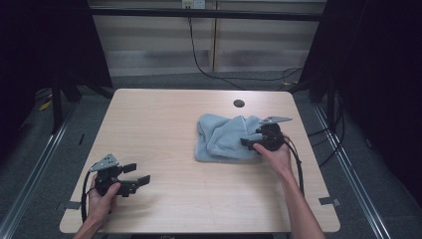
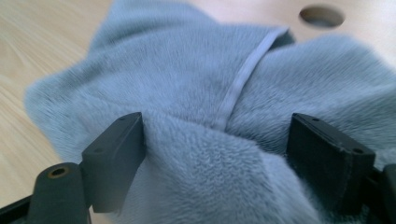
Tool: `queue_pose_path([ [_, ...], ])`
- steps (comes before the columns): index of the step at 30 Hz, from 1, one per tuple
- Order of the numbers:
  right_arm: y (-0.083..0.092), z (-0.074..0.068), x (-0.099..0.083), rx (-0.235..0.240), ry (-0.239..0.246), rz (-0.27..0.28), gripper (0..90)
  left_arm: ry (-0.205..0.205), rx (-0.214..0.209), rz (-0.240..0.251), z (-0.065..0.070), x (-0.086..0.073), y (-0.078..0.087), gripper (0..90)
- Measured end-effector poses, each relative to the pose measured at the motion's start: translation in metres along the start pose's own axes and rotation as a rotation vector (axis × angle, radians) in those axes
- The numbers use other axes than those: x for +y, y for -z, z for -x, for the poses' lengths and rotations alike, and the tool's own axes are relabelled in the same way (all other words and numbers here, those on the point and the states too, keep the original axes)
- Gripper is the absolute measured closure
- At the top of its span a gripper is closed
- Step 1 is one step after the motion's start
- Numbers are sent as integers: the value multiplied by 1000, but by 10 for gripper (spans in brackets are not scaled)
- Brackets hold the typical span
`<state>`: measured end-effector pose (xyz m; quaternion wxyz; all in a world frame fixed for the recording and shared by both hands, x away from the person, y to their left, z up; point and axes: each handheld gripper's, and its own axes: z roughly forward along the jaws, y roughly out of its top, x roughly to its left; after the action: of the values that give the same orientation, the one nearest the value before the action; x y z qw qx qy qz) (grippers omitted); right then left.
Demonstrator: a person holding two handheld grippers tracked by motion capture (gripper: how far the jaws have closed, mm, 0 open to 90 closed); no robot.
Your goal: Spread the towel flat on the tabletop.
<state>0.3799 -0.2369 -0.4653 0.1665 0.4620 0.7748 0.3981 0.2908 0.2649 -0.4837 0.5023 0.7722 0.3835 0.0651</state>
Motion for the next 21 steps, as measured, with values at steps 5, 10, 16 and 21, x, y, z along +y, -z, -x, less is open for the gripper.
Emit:
queue_pose_path([
  [5,-22,-1,-10,15,-9,-41,167,0,9,3,-1,0,0,174],
  [10,-31,-14,-19,-17,37,-77,225,1,6,-2,-1,0,-2,174],
  [16,-31,-37,-24,34,81,-73,313,4,3,-6,3,2,-8,172],
  [21,-30,-66,-30,87,112,-65,320,-3,-29,-14,12,7,-17,165],
])
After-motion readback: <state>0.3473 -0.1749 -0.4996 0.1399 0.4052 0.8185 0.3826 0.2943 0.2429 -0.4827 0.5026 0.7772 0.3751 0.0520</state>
